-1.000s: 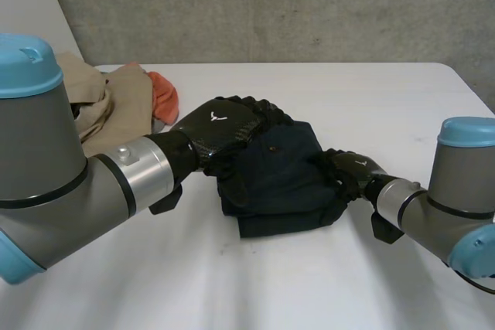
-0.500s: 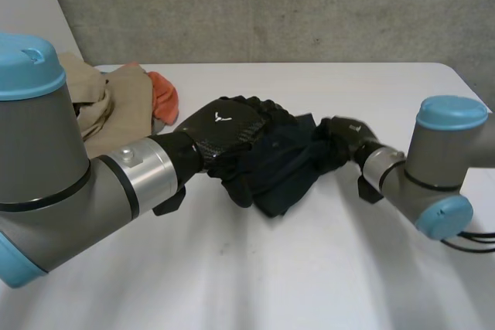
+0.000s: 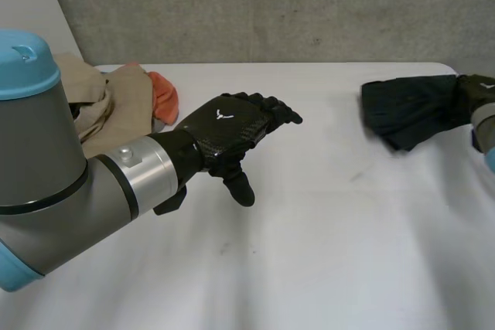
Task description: Fold the laundry.
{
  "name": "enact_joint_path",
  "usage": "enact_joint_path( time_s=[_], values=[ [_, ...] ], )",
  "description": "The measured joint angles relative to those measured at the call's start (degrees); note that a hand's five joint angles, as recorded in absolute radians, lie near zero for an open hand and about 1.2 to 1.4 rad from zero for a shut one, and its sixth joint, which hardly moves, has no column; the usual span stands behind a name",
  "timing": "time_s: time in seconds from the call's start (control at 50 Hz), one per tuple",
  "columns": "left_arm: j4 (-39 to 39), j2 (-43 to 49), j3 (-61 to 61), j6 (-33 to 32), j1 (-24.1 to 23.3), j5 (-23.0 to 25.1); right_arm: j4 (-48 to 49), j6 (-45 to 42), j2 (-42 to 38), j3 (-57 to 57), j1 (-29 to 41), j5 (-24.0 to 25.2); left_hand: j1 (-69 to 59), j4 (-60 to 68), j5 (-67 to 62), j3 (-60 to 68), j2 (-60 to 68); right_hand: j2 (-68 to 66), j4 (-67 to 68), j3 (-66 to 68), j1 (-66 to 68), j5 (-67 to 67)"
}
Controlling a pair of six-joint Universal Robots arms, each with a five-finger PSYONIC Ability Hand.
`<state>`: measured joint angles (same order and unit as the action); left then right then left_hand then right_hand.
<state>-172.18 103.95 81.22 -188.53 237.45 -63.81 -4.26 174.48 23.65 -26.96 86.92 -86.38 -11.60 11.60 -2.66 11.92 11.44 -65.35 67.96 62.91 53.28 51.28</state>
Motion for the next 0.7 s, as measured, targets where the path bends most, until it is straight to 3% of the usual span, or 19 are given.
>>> enact_joint_path(
  time_s=[0.14, 0.36, 0.38, 0.4, 0.42, 0.44, 0.46, 0.6, 0.7],
  values=[
    [0.0, 0.1, 0.1, 0.0, -0.3, 0.0, -5.1, -5.1, -7.5, 14.4, -4.3, 0.6, 0.0, 0.0, 0.0, 0.0, 0.0, 0.0, 0.0, 0.0, 0.0, 0.0],
    [0.0, 0.2, 0.6, 0.0, -0.6, 0.0, -5.2, -9.8, -10.1, 16.4, -7.0, 0.8, 0.0, 0.0, 0.0, 0.0, 0.0, 3.8, -3.8, -3.4, -4.5, -2.7],
    [-0.1, 0.2, 0.6, 0.0, -0.6, 0.0, -5.2, -10.1, -10.2, 16.4, -7.2, 0.7, 0.0, 0.0, 0.0, 0.0, 0.0, 14.0, -12.6, -12.1, -13.2, -11.3],
    [-0.3, 0.2, 0.6, 0.0, -0.6, 0.0, -4.7, -11.4, -10.4, 16.3, -7.7, 0.3, 0.0, 0.0, 0.0, 0.0, 0.0, 35.6, -34.8, -34.3, -33.6, -33.9],
    [-0.3, 0.2, 0.6, 0.0, -0.6, 0.0, -4.7, -11.4, -10.4, 16.3, -7.7, 0.3, 0.0, 0.0, 0.0, 0.0, 0.0, 35.6, -34.8, -34.3, -33.6, -33.9],
    [-0.5, 0.3, 0.6, 0.0, -0.7, 0.0, -4.2, -12.4, -10.5, 16.3, -8.1, -0.1, 0.0, 0.0, 0.0, 0.0, 0.0, 48.0, -48.2, -46.0, -40.1, -44.1],
    [-0.6, 0.3, 0.6, -0.1, -0.6, 0.0, -3.7, -13.4, -10.6, 16.2, -8.4, -0.6, 0.0, 0.0, 0.0, 0.0, 0.0, 50.8, -52.2, -48.4, -41.5, -46.5],
    [-1.0, 0.2, 0.5, -0.1, -0.6, -0.1, 2.1, -22.9, -10.0, 14.1, -9.6, -5.2, 0.0, 0.0, 0.0, 0.0, 0.0, 52.9, -54.8, -50.7, -42.2, -47.9],
    [-1.1, -0.1, 0.5, 0.0, -0.5, -0.7, 5.7, -28.7, -4.0, 4.5, -9.6, -4.8, 0.0, 0.0, 0.0, 0.0, 0.0, 52.9, -54.8, -50.7, -42.2, -47.9]
  ],
)
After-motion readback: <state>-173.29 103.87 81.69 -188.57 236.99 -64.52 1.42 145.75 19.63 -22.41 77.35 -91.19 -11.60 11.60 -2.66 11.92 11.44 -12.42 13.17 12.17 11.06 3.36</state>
